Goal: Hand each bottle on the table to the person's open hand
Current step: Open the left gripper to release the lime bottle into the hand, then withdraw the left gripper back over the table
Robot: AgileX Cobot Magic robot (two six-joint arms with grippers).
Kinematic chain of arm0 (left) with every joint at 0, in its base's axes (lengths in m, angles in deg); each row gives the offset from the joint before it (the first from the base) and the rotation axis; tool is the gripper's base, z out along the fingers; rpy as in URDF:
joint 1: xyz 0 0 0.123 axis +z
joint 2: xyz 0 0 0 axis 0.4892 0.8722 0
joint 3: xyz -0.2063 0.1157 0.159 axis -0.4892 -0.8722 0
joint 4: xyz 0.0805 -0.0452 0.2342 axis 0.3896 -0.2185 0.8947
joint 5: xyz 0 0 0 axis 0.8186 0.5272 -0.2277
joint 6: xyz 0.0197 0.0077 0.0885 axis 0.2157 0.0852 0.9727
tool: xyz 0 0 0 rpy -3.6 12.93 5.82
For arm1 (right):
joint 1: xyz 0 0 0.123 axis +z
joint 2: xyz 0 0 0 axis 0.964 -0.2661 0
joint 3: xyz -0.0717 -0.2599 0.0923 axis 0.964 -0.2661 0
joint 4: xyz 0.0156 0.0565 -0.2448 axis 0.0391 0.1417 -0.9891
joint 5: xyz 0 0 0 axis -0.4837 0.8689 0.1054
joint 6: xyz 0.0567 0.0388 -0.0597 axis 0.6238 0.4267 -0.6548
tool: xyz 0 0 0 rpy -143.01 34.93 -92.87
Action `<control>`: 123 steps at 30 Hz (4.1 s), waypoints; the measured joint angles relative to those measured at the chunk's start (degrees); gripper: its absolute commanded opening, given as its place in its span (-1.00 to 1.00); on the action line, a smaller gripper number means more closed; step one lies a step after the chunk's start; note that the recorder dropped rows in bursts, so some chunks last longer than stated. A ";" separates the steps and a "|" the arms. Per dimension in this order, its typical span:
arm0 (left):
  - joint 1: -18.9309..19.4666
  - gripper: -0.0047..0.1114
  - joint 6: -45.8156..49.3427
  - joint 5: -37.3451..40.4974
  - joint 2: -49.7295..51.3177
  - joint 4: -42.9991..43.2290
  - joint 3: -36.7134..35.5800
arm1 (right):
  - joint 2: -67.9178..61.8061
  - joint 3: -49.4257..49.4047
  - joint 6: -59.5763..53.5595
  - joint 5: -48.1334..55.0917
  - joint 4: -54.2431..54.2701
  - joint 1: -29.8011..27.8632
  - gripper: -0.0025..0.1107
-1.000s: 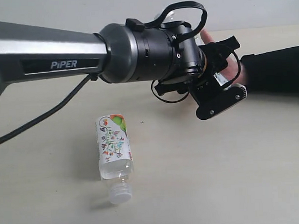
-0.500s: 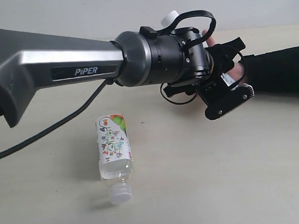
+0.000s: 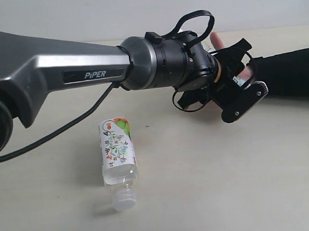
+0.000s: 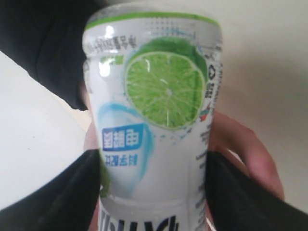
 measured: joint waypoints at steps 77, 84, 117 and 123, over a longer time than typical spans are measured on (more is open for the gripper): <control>10.67 -0.87 -49.27 14.44 -46.03 -44.99 -31.41 | 0.00 0.00 0.00 0.00 0.00 0.00 -0.93; 11.02 -0.87 -48.83 -17.36 -66.77 -52.57 -60.50 | 0.00 0.00 0.00 0.00 0.00 0.00 -0.93; 11.02 -0.87 -75.36 -51.26 -100.56 -40.10 -100.69 | 0.00 0.00 0.00 -1.15 -0.10 0.00 -0.93; 11.02 -0.87 -71.95 -48.63 -100.56 -39.52 -100.69 | 0.00 0.00 0.00 -1.25 -0.10 0.00 -0.93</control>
